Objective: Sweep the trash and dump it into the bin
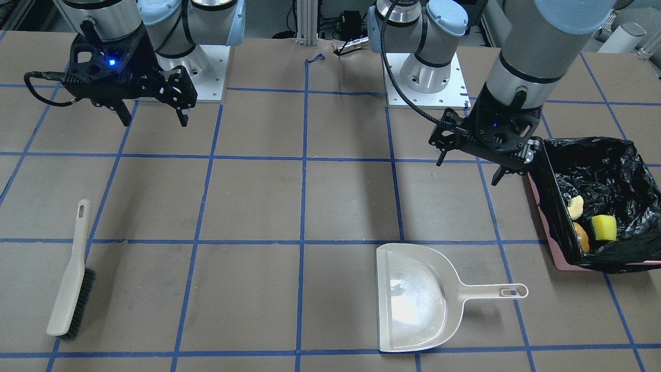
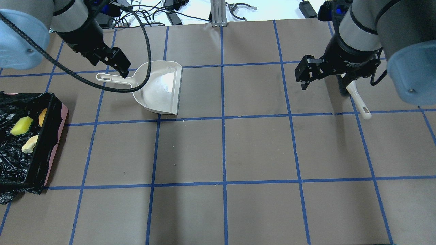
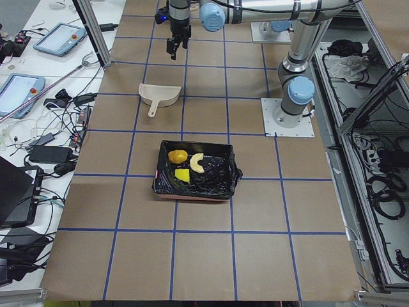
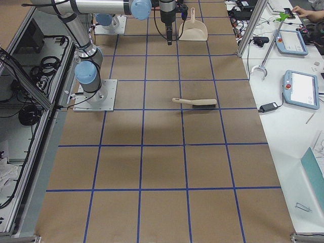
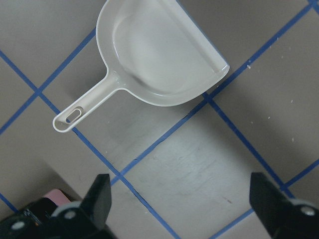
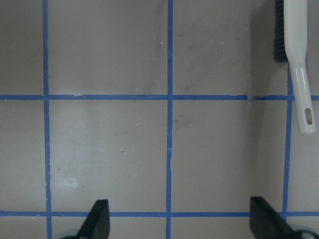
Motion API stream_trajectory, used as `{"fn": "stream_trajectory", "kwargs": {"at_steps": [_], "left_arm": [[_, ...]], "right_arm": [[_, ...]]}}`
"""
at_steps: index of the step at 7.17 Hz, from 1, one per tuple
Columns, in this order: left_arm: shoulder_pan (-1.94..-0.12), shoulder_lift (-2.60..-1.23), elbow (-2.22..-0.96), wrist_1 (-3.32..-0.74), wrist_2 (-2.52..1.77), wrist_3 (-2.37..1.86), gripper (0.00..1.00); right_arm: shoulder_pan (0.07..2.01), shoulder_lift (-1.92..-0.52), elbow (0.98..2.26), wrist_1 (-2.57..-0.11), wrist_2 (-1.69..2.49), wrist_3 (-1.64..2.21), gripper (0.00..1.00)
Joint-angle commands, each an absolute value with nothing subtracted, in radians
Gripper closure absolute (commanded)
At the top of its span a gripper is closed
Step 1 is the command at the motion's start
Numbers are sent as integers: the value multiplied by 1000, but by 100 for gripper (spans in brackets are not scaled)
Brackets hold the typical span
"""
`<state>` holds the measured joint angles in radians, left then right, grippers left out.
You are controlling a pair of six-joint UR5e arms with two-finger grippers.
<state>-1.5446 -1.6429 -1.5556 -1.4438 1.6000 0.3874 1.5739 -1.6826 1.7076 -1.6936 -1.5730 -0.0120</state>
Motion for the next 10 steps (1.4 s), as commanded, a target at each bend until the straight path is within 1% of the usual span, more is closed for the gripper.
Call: {"fn": "stream_trajectory", "kwargs": {"at_steps": [1, 3, 10], "left_arm": [[-1630, -1621, -1568, -1489, 1644, -28, 0], [-1640, -1628, -1557, -1540, 1647, -153, 0], [-1640, -1623, -1548, -1574, 1661, -167, 0]], "right_arm": [[1574, -1684, 1707, -1692, -1622, -15, 0], [1575, -1680, 1710, -1686, -1643, -14, 0], [1580, -1692, 1706, -1680, -1606, -25, 0]]}}
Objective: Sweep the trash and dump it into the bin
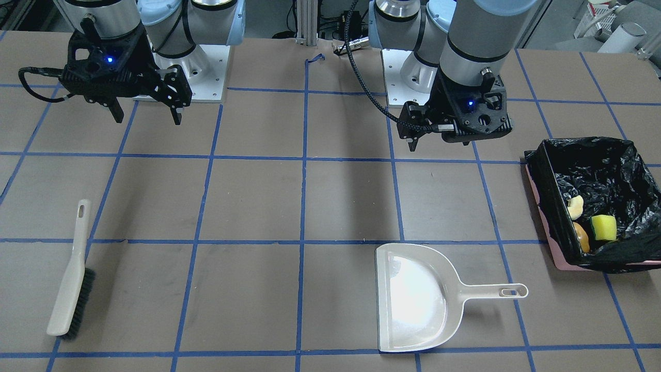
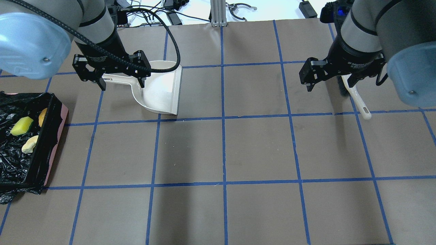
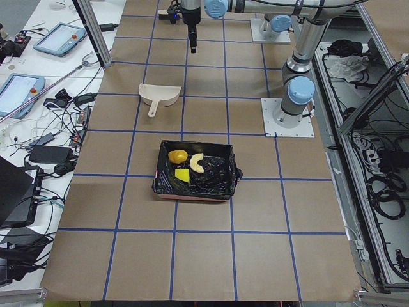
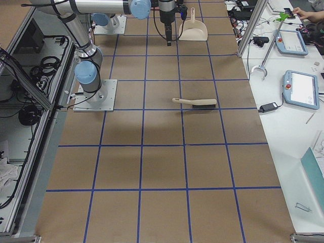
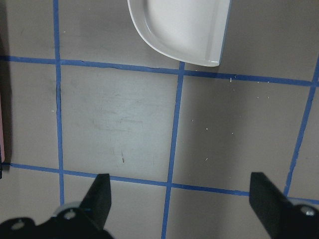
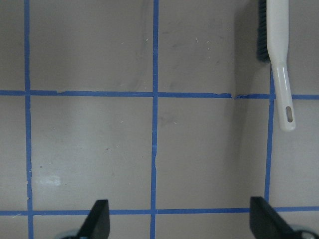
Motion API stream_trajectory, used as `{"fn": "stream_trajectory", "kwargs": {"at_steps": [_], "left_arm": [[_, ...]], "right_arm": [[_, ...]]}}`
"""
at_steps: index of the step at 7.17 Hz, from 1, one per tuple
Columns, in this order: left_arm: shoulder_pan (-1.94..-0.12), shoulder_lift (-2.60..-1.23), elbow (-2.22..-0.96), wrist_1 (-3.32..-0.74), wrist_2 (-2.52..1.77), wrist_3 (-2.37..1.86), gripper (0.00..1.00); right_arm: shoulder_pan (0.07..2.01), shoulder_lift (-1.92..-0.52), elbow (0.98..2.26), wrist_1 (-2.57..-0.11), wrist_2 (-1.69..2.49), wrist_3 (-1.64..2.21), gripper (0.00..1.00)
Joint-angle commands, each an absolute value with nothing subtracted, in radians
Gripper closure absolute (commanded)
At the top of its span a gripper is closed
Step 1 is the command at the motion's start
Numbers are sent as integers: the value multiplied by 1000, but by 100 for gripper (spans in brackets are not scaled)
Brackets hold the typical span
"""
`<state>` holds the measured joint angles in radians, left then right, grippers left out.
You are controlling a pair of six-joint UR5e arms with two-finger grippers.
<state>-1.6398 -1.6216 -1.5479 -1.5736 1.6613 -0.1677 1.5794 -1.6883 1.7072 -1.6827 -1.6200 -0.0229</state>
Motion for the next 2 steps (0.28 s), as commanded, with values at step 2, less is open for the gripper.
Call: {"fn": "stream_trajectory", "kwargs": {"at_steps": [2], "left_arm": [[-1640, -1626, -1548, -1574, 1661, -167, 0]], "right_arm": [[1578, -1698, 1707, -1663, -1516, -25, 0]]}}
